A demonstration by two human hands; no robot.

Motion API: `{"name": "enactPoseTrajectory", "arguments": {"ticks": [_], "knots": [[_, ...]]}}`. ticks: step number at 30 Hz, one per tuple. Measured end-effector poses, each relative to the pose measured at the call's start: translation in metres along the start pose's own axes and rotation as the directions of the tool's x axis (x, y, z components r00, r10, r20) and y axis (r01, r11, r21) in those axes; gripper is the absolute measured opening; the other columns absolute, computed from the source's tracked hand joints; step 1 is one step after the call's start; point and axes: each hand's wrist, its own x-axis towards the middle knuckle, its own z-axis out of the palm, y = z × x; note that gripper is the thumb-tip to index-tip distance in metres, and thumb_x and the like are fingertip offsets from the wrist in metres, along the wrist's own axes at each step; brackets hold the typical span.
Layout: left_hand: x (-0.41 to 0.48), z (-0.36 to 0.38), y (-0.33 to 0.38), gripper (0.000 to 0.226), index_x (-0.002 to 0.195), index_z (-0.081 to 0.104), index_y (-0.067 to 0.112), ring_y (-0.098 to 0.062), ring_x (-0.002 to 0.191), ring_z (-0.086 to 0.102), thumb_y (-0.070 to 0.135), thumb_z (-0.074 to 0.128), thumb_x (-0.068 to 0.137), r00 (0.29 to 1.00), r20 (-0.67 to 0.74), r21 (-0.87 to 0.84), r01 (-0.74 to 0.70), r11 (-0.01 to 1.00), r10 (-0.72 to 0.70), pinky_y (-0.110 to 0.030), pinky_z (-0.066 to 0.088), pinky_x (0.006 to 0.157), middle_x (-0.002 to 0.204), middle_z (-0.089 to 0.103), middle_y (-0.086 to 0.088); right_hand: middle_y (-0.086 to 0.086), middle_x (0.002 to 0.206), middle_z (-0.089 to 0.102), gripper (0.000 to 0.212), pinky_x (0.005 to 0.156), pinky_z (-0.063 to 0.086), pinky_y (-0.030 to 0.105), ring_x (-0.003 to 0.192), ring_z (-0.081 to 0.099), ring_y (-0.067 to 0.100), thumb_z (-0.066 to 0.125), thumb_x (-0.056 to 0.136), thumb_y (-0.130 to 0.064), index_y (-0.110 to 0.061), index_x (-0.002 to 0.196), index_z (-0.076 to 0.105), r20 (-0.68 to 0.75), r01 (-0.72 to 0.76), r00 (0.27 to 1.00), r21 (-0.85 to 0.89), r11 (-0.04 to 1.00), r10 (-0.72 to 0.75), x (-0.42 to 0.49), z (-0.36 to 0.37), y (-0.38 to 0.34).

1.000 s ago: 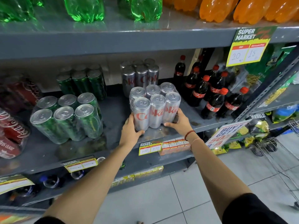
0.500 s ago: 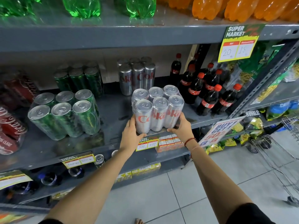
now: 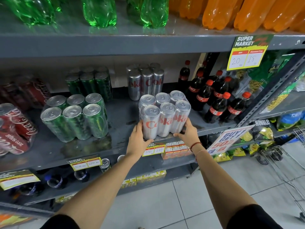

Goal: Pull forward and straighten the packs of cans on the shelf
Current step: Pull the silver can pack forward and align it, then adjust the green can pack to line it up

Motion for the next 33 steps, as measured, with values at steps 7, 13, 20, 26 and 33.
{"name": "enactPoseTrajectory", "arguments": {"ticks": [7,13,20,26,33], "knots": [[-0.001,-0.001,-0.001,0.092,0.142,0.028,0.016,-0.028,0.124,0.048,0.017,0.081,0.067,1.0,0.002,-0.024,-0.002,1.0,0.002,-0.045,0.044,0.101,0.138,0.047,-0.011,0.001,0.11,0.059,0.074,0.088,0.045,0.03,0.103,0.057,0.02,0.08,0.065,0.001,-0.012,0.127,0.041,-0.007,-0.022,1.0,-0.028,0.999,0.022,-0.002,0.001,-0.005],[-0.025,-0.024,-0.021,0.059,0.136,0.041,0.01,-0.017,0.109,0.058,0.001,0.065,0.082,0.99,-0.136,-0.223,0.014,0.975,-0.045,-0.031,0.049,0.095,0.126,0.055,-0.013,0.021,0.129,0.049,0.063,0.104,0.037,0.042,0.121,0.046,0.036,0.073,0.075,-0.002,-0.003,0.132,0.044,-0.443,-0.132,0.885,0.058,0.99,0.143,-0.051,0.047,-0.016],[-0.067,-0.123,-0.104,0.012,0.096,0.063,0.01,-0.006,0.074,0.06,0.005,0.062,0.085,0.799,-0.565,-0.27,0.056,0.961,-0.206,-0.019,0.047,0.071,0.093,0.067,-0.013,0.017,0.097,0.057,0.015,0.081,0.042,0.028,0.092,0.054,0.034,0.062,0.086,-0.004,-0.002,0.1,0.061,-0.402,0.103,0.913,0.071,0.992,-0.066,-0.109,0.165,-0.071],[-0.052,-0.199,-0.157,0.074,0.137,0.034,0.007,-0.016,0.111,0.048,0.013,0.075,0.076,0.793,-0.467,-0.261,0.299,0.918,-0.391,-0.028,0.042,0.093,0.136,0.038,-0.013,0.012,0.132,0.043,0.084,0.101,0.043,0.046,0.124,0.044,0.029,0.081,0.07,-0.033,-0.011,0.137,0.036,0.057,0.096,0.993,0.16,0.982,-0.107,-0.067,0.224,-0.147],[-0.024,-0.215,-0.166,0.094,0.146,0.021,0.015,-0.021,0.122,0.052,0.011,0.078,0.072,0.952,-0.135,-0.171,0.249,0.953,-0.273,-0.036,0.042,0.101,0.136,0.053,-0.006,0.011,0.134,0.053,0.093,0.104,0.041,0.04,0.125,0.049,0.028,0.087,0.06,-0.022,-0.012,0.136,0.034,0.195,0.063,0.978,0.038,0.997,-0.069,-0.035,0.245,-0.159]]}}
